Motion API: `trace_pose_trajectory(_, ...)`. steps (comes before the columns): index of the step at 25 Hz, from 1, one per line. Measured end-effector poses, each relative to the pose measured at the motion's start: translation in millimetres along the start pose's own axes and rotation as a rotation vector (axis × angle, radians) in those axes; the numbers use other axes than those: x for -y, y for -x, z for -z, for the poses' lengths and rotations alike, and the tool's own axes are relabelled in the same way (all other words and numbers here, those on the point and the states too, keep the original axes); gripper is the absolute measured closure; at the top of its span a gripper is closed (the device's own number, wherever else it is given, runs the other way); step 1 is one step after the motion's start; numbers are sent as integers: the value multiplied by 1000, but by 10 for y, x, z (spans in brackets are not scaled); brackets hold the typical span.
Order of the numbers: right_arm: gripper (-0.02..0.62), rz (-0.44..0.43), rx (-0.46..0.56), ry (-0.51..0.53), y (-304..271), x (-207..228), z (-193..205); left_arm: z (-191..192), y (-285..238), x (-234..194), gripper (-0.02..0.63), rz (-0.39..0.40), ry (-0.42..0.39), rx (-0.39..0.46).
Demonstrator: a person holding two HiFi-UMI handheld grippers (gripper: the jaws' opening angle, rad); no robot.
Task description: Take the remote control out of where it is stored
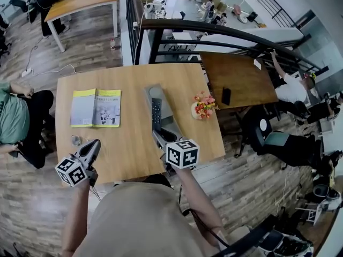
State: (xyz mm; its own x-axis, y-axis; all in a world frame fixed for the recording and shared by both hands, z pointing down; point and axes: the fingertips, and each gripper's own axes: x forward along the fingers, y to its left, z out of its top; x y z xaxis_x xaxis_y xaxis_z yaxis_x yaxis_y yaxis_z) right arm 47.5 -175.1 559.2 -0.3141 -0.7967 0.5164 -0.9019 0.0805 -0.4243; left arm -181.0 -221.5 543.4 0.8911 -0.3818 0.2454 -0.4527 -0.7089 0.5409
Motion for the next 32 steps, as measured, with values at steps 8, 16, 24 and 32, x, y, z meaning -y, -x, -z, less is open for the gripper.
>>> trace_pose_trajectory(8, 500, 10, 43, -9, 49, -372, 53, 17, 414, -45, 603, 18, 6, 11)
trace_pose_trajectory(16, 500, -8, 50, -21, 22, -716, 285, 182, 903, -126, 603, 7, 13, 19)
trace_pose_trajectory(24, 500, -36, -8, -23, -176, -838, 559, 295, 1228, -242, 603, -53, 43, 40)
trace_pose_trajectory(32, 500, -86, -108, -28, -357, -669, 703, 244, 1122, -272, 603, -107, 66, 55)
